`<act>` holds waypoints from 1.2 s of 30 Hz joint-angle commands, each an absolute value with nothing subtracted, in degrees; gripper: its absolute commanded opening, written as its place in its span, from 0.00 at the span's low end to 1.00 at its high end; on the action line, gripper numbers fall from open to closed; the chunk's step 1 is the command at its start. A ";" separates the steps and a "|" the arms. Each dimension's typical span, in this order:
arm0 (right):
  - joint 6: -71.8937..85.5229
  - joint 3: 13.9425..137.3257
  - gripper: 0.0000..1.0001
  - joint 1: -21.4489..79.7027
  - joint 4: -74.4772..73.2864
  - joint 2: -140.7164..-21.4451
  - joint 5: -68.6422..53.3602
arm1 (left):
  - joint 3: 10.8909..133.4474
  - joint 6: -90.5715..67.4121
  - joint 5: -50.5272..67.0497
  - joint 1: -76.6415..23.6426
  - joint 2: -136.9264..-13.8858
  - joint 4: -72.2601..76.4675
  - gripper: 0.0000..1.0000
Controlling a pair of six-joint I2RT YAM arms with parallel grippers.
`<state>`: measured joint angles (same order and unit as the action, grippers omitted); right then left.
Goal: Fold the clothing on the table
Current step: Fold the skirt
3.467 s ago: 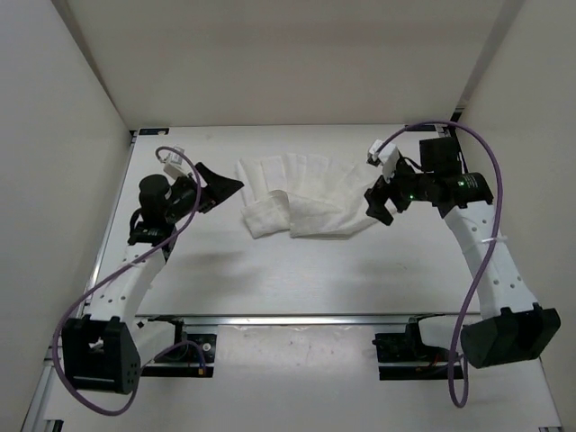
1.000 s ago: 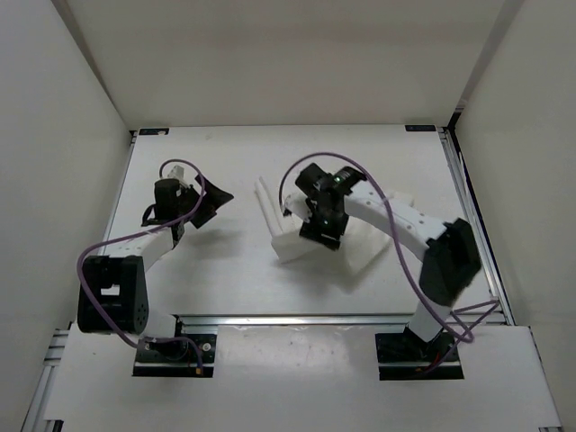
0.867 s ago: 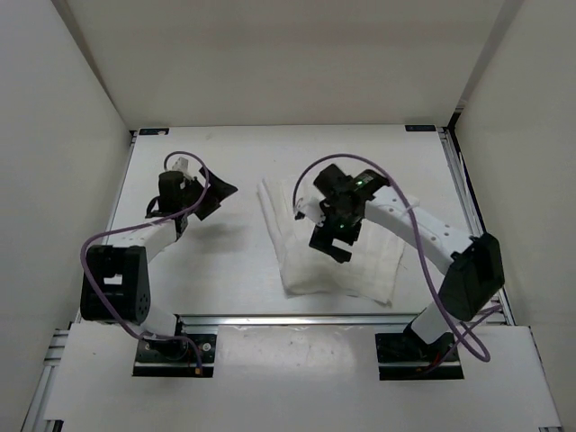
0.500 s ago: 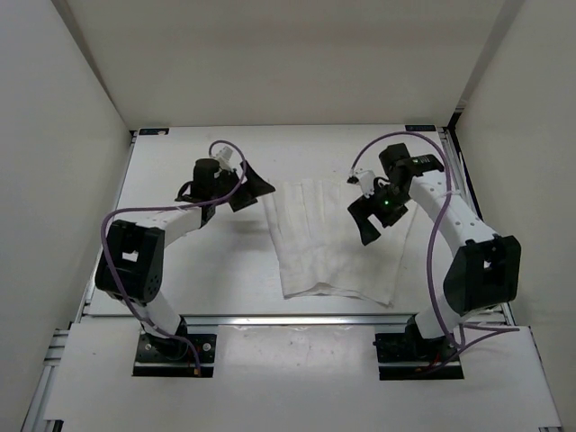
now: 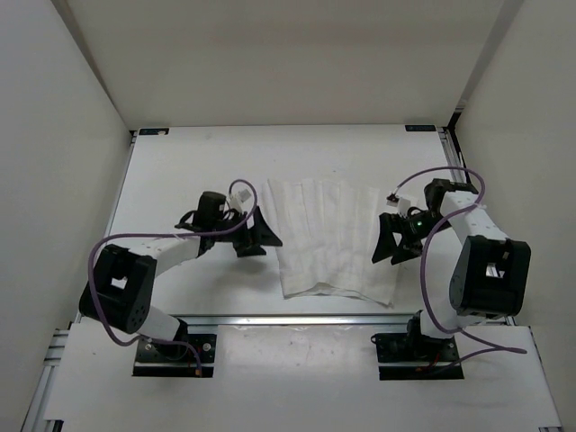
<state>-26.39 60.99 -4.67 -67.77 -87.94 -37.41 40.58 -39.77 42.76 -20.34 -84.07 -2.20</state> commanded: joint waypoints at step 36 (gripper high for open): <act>-0.18 47.20 0.99 -8.79 -58.01 -89.56 -28.04 | 45.00 -47.11 38.14 -34.45 -100.11 -2.90 0.35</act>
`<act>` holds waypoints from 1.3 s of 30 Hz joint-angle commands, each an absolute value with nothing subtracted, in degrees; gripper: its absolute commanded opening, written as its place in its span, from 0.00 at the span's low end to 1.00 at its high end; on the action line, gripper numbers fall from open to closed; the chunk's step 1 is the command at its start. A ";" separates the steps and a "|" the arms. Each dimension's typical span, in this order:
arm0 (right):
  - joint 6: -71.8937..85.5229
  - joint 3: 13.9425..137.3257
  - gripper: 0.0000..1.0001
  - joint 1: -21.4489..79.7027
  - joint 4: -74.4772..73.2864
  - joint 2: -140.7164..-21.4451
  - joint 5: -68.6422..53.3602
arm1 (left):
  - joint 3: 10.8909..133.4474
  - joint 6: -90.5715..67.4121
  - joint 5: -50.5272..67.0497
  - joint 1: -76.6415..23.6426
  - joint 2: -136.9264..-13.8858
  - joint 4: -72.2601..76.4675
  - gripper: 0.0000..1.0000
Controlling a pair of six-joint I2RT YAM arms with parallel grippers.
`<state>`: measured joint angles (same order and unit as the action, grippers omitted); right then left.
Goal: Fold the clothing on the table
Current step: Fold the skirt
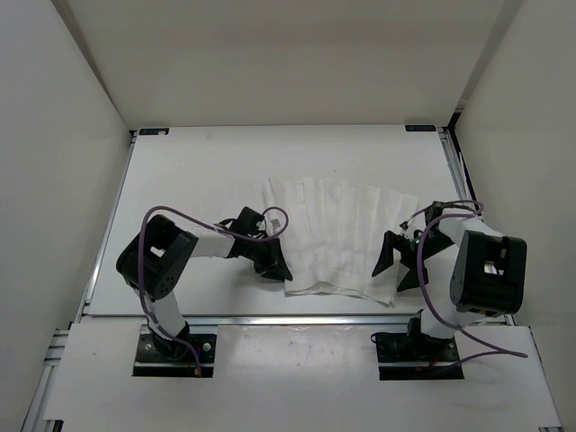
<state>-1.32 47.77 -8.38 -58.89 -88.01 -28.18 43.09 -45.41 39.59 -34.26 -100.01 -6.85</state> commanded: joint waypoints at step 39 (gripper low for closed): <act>15.55 38.06 0.60 -3.96 -40.08 -88.94 -33.31 | 39.90 -49.92 33.75 -24.52 -94.13 3.69 0.00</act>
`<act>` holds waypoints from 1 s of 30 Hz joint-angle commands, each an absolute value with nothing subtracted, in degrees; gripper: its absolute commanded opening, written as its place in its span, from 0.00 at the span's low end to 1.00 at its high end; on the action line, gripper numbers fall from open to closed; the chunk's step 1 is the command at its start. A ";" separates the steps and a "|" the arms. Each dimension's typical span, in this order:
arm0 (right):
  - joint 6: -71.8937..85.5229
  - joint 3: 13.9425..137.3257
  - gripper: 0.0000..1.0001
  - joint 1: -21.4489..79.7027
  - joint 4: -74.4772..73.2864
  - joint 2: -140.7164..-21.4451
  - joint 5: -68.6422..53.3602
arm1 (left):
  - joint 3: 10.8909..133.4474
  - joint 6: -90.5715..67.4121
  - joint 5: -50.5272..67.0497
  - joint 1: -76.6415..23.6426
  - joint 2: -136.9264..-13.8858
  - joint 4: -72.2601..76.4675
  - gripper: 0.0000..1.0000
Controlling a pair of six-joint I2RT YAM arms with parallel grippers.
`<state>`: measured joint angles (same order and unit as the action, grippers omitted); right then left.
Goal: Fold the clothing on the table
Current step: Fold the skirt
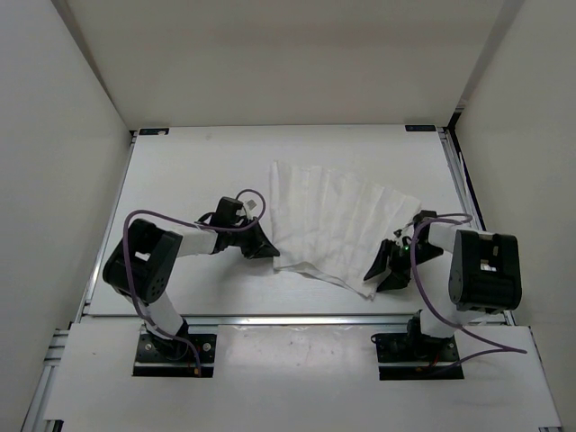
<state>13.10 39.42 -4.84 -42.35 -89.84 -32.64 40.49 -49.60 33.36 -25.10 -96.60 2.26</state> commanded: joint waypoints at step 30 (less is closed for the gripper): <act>-7.73 50.71 0.01 -16.61 -54.49 -74.88 -45.09 | 30.77 -60.54 44.64 -18.20 -70.24 5.08 0.00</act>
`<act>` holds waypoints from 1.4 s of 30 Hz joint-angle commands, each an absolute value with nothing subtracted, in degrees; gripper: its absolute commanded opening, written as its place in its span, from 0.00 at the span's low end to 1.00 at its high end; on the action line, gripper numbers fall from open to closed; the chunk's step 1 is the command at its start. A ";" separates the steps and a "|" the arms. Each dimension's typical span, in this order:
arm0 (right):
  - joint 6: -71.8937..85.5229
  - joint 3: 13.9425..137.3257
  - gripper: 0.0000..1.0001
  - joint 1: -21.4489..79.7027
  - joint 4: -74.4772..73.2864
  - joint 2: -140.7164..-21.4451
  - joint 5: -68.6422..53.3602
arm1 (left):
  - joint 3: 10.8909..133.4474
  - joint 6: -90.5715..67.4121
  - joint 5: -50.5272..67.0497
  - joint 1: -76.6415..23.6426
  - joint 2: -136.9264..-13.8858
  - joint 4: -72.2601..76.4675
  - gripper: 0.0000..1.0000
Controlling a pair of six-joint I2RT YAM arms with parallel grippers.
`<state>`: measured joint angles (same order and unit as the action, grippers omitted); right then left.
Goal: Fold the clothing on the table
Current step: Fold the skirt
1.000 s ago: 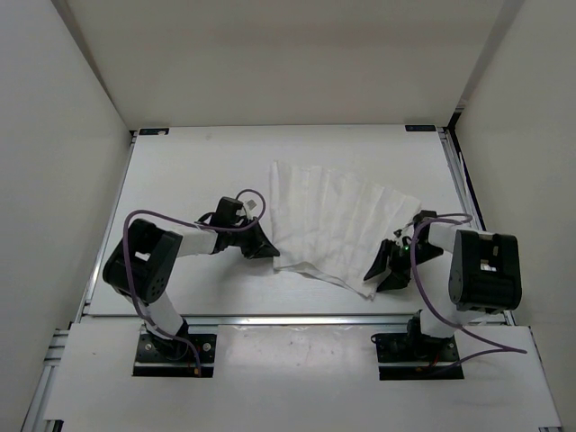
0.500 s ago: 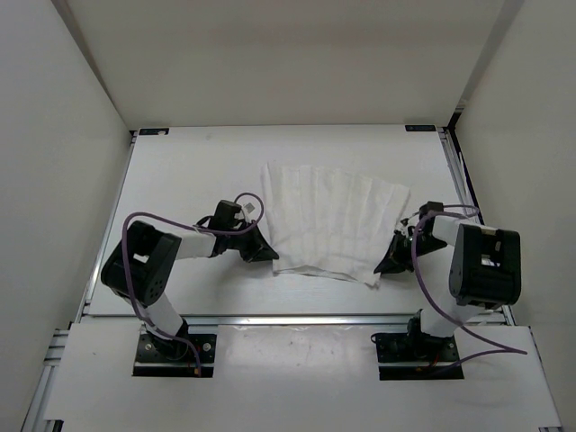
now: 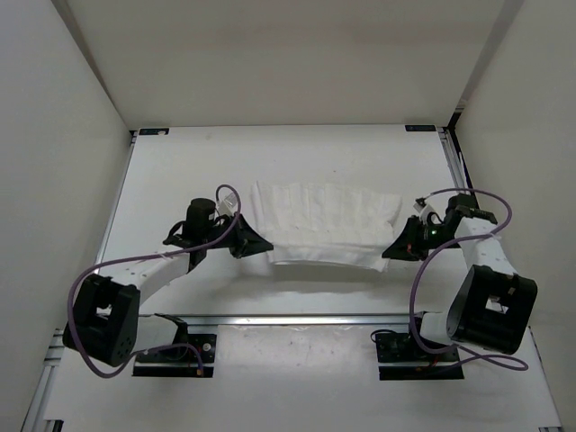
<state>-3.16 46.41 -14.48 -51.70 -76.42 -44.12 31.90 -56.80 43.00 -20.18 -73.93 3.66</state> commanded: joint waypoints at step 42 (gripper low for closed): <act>-22.04 97.56 0.99 -2.24 -52.20 -109.43 -25.74 | 63.44 -72.61 41.48 -10.27 -110.21 24.02 0.99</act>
<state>-9.37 95.53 -11.40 -47.31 -111.90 -38.39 59.18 -76.25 40.14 -8.08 -110.15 28.27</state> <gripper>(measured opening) 0.993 0.978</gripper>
